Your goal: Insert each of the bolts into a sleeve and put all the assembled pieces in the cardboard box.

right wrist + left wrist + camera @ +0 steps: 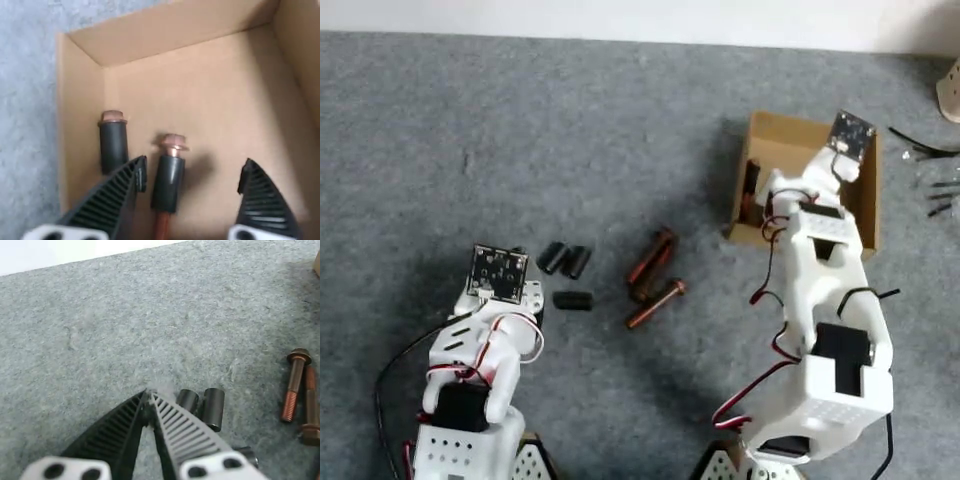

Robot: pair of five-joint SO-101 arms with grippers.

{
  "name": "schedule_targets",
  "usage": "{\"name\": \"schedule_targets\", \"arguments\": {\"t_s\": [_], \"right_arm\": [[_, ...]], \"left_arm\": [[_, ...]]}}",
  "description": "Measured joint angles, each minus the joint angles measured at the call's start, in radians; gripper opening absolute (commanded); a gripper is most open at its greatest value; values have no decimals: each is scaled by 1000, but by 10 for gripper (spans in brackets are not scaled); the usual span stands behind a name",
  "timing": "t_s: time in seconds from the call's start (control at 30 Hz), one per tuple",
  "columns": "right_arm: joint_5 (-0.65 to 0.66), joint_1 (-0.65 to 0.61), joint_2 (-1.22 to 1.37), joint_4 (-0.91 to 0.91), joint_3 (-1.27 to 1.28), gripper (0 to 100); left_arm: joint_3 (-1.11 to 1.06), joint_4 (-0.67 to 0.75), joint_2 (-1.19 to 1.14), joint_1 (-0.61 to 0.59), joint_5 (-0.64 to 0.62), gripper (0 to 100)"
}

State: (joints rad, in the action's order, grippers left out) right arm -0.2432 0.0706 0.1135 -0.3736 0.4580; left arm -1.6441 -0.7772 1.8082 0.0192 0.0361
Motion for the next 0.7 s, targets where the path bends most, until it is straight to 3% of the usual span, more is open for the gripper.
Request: {"name": "schedule_targets", "arguments": {"t_s": [0.23, 0.7], "right_arm": [[0, -130, -259, -158, 87, 267], [-8, -520, -836, -170, 595, 267]], "left_arm": [[0, 0, 0, 0, 0, 7], [0, 0, 0, 0, 0, 7]]}}
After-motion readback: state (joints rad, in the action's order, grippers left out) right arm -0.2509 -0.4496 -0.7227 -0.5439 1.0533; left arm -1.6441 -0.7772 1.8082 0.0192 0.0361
